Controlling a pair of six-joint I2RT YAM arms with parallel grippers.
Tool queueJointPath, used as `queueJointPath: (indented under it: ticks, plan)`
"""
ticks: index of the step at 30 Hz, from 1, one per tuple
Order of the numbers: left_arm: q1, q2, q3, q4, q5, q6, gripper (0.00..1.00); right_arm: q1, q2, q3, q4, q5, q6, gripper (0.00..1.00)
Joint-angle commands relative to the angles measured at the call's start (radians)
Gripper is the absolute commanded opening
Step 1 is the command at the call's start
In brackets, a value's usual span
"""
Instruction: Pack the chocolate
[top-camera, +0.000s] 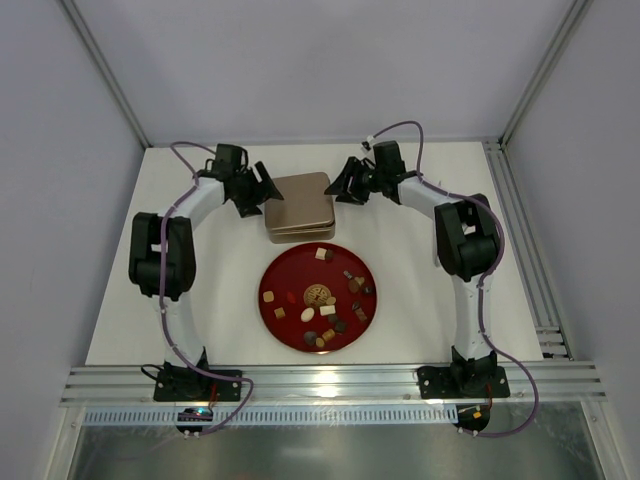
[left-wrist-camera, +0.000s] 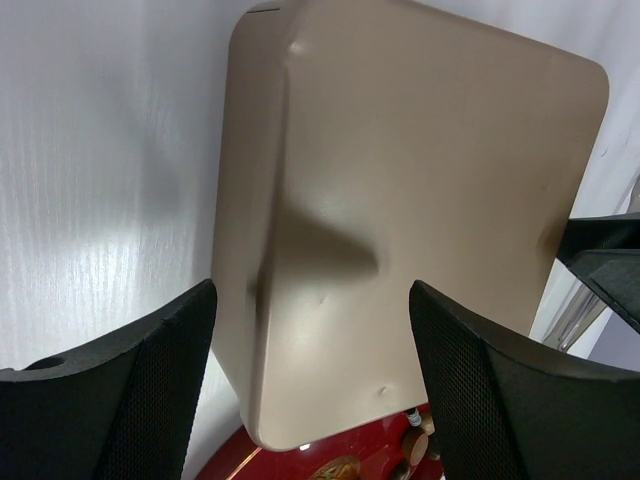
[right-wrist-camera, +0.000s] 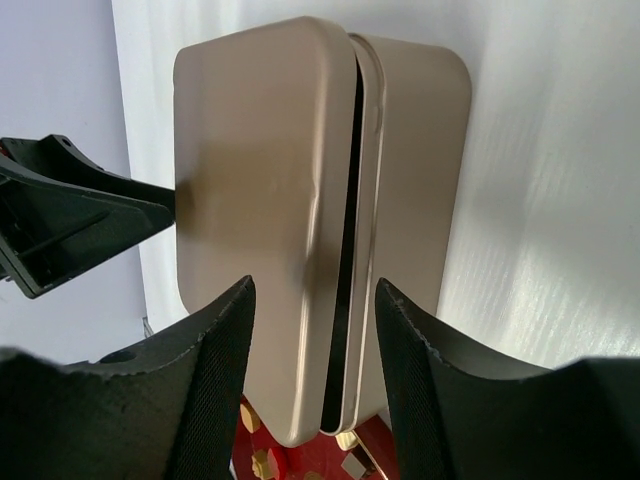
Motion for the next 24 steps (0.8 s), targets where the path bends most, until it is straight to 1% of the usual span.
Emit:
queueJointPath:
  ticks: [1,9,15,19,24]
  plan:
    - [-0.01,0.006,0.053,0.024,0.012,0.024,0.76,0.011,-0.011,0.055,-0.022,0.028,-0.05,0.54]
    - [-0.031,0.022,0.101,-0.011,-0.008,0.047,0.75,0.021,0.006,0.096,-0.074,0.063,-0.083,0.53]
    - [-0.036,0.026,0.108,-0.023,-0.016,0.055,0.75,0.034,0.016,0.121,-0.104,0.085,-0.109,0.53]
    - [-0.038,0.024,0.108,-0.028,-0.021,0.058,0.75,0.043,0.017,0.119,-0.112,0.097,-0.116,0.48]
    - [-0.041,0.021,0.107,-0.035,-0.028,0.062,0.75,0.049,0.014,0.106,-0.117,0.113,-0.124,0.47]
